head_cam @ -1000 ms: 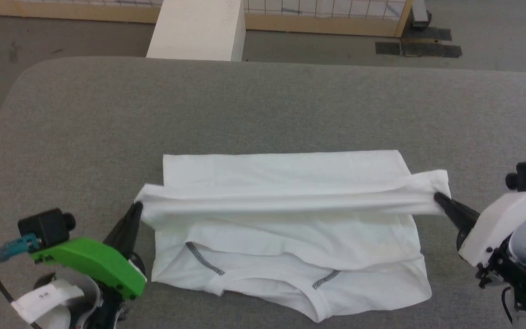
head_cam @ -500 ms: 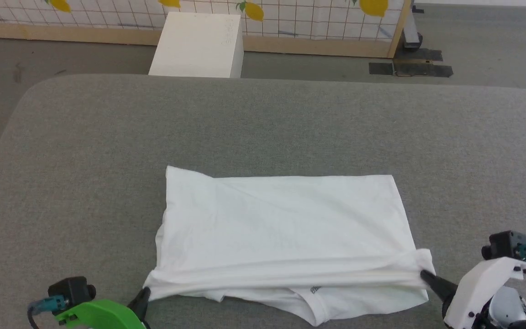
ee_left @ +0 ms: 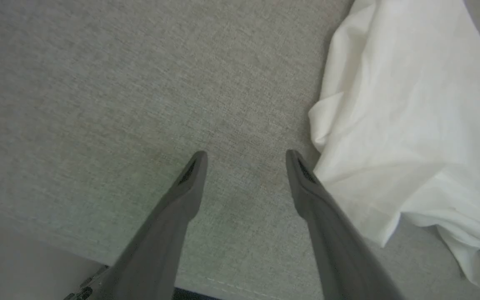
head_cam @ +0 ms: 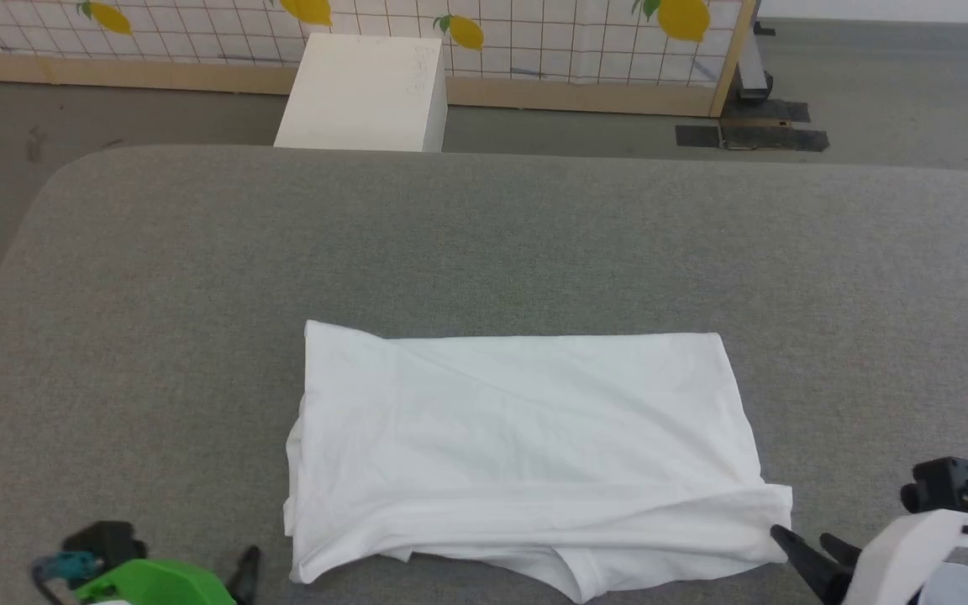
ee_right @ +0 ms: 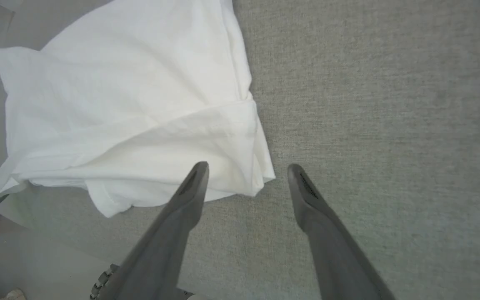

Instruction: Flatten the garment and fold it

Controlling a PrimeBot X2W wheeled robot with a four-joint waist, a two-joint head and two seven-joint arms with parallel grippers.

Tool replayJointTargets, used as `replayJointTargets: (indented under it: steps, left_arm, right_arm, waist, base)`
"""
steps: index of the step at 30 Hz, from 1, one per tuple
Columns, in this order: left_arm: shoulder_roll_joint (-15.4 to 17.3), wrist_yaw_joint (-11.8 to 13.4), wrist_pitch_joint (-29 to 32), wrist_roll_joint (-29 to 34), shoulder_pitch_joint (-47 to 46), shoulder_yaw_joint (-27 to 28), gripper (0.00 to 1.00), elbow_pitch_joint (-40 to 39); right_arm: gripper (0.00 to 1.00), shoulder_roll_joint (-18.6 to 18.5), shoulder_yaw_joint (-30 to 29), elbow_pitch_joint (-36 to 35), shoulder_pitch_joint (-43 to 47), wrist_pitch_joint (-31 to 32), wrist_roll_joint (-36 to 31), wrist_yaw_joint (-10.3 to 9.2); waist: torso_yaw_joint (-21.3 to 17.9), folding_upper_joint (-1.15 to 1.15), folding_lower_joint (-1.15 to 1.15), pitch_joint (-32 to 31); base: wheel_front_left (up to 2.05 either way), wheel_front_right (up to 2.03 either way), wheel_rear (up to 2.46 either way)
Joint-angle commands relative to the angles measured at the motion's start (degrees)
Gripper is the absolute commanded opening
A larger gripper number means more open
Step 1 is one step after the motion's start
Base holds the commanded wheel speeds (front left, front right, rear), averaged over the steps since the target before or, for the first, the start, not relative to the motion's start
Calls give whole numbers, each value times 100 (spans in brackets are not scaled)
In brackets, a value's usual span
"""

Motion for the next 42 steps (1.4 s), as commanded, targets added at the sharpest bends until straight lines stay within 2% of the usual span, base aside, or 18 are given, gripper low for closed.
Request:
replayJointTargets:
  steps: [1, 5, 8, 11, 15, 18, 24, 31, 35, 37, 38, 42]
  left_arm:
    - [99, 81, -74, 70, 41, 109, 100, -88]
    - [273, 142, -481, 278, -9, 372, 100, -501]
    - [375, 207, -1219, 749, -251, 561, 100, -793]
    - [368, 52, -2025, 1210, -570, 496, 100, -931]
    - [348, -220, -3028, 1824, -970, 233, 100, -821]
    - [302, -368, -3374, 2272, -1243, 33, 100, -705]
    - [123, -502, -3478, 3123, -1558, -145, 100, -679]
    - [-245, -701, -3481, 3378, -1549, 22, 100, -604]
    - [-369, -856, -3481, 3402, -1487, 116, 100, -481]
    - [-419, -923, -3481, 3416, -1481, 160, 100, -428]
    - [-446, -951, -3482, 3427, -1483, 192, 100, -410]
    - [-542, -1058, -3482, 3456, -1494, 296, 100, -353]
  right_arm:
    - [100, -32, -46, -232, 153, 53, 78, -9]
    - [100, -13, -416, -997, 295, 157, 241, -9]
    - [100, -12, -667, -1401, 160, 225, 148, -9]
    - [100, -183, -601, -1438, -176, 385, -269, -9]
    - [100, -381, -162, -1040, -721, 498, -834, -9]
    - [100, -377, 190, -553, -1115, 559, -1156, -9]
    - [100, -291, 746, 588, -1896, 555, -1521, -9]
    - [100, -246, 1169, 1822, -2360, 425, -1824, -9]
    - [100, -133, 1259, 2315, -2466, 438, -1762, -9]
    - [36, -90, 1257, 2458, -2510, 472, -1649, -9]
    - [0, -83, 1252, 2493, -2537, 450, -1591, -9]
    - [0, -209, 1069, 2504, -2583, 358, -1393, -9]
  waist:
    - [-3, 0, 1, -36]
    - [0, 0, 1, -98]
    - [0, 0, 1, -112]
    - [-20, 0, 1, -88]
    - [-32, 0, 1, -5]
    - [-4, 0, 1, 116]
    - [46, 0, 1, 368]
    - [154, 0, 1, 511]
    - [152, 0, 1, 522]
    - [142, 0, 1, 528]
    - [128, 0, 1, 526]
    - [79, 0, 1, 517]
  base:
    - [0, 0, 0]
    - [0, 0, 0]
    - [0, 0, 0]
    - [0, 0, 0]
    - [0, 0, 0]
    - [0, 0, 0]
    - [0, 0, 0]
    - [0, 0, 0]
    - [0, 0, 0]
    - [0, 0, 0]
    - [0, 0, 0]
    - [0, 0, 0]
